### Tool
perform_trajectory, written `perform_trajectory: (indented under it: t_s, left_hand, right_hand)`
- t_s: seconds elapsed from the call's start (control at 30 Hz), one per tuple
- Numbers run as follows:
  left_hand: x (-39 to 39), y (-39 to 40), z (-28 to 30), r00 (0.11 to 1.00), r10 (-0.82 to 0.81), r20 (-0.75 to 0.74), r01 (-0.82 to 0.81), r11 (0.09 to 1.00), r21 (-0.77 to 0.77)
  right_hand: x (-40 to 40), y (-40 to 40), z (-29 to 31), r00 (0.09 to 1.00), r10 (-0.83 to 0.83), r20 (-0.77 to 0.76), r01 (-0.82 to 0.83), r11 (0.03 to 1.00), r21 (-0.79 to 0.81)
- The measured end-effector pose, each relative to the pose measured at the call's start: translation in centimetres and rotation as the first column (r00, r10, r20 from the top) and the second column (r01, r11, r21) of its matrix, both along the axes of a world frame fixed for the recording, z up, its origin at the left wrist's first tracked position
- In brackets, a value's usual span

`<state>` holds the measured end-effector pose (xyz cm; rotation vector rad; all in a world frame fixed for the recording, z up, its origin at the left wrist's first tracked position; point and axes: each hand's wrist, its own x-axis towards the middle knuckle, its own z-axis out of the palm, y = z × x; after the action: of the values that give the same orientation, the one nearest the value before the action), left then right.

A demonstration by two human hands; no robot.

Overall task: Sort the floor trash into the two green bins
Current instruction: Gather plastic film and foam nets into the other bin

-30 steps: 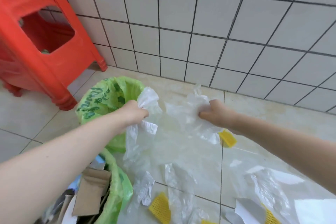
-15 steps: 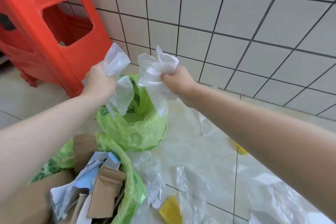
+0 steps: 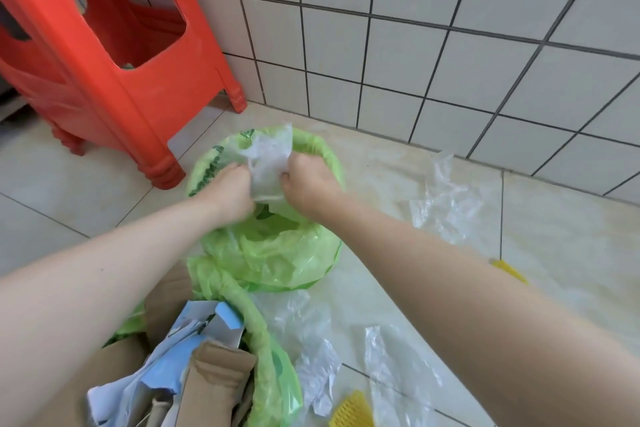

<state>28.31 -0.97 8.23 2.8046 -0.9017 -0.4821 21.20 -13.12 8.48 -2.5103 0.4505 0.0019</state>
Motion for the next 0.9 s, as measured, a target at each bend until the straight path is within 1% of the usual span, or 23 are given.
perform_trajectory:
  t_s: [0.07,0.1,0.23,0.27,0.37,0.43,0.5,0.57,0.6,0.63,0.73,0.83,0.9]
  left_hand:
    - [-0.2,-0.4,-0.7,0.998,0.033,-0.060,-0.022,0.984,0.174]
    - [-0.1,-0.6,-1.0,0.995,0.041,-0.090,-0.019,0.973,0.229]
    - [-0.1,-1.8,-2.3,0.984,-0.033,-0.176,0.107,0.894,0.434]
    - [-0.1,-2.0,-2.5,0.979,-0.027,-0.200,0.120,0.876,0.467]
    - [0.0,-2.2,-3.0,0.975,-0.005,-0.222,0.115,0.865,0.488]
    - [0.1,-2.2,-2.7,0.974,0.030,-0.223,0.074,0.894,0.442]
    - [0.0,-2.3,-1.9,0.971,0.068,-0.228,0.020,0.930,0.366]
    - [-0.3,-2.2,-0.7,0.978,0.089,-0.188,-0.026,0.949,0.314]
    - [-0.6,-2.1,0.0,0.982,0.102,-0.161,-0.052,0.955,0.291]
    - [-0.8,-2.0,0.7,0.984,0.114,-0.140,-0.074,0.962,0.263]
    - [-1.8,-1.5,2.3,0.988,0.133,-0.084,-0.117,0.977,0.178]
    - [-3.2,-1.1,3.6,0.993,0.115,0.022,-0.116,0.992,0.053]
    - [-4.9,-1.1,4.4,0.994,0.097,0.057,-0.094,0.995,-0.043]
  right_hand:
    - [0.2,0.1,-0.2,0.991,0.096,-0.091,-0.108,0.984,-0.141]
    - [0.4,0.1,-0.4,0.983,0.123,-0.140,-0.148,0.972,-0.184]
    - [1.6,0.1,-1.4,0.939,0.167,-0.300,-0.258,0.919,-0.298]
    - [1.9,0.1,-1.8,0.927,0.172,-0.334,-0.280,0.908,-0.310]
    - [2.3,0.4,-2.7,0.888,0.196,-0.416,-0.339,0.891,-0.303]
    - [2.3,0.4,-2.9,0.871,0.206,-0.446,-0.364,0.880,-0.305]
    - [2.0,0.4,-2.5,0.885,0.194,-0.424,-0.368,0.849,-0.380]
    - [1.3,0.0,-1.5,0.929,0.211,-0.305,-0.350,0.770,-0.533]
    - [0.8,-0.5,-1.0,0.945,0.238,-0.225,-0.326,0.743,-0.584]
    - [0.2,-1.0,-0.4,0.953,0.260,-0.154,-0.299,0.743,-0.598]
    - [-2.3,-2.8,0.8,0.956,0.289,-0.047,-0.268,0.798,-0.540]
    - [-5.4,-4.7,1.4,0.959,0.281,-0.028,-0.266,0.868,-0.420]
    - [-7.8,-5.6,1.7,0.962,0.270,-0.033,-0.264,0.897,-0.355]
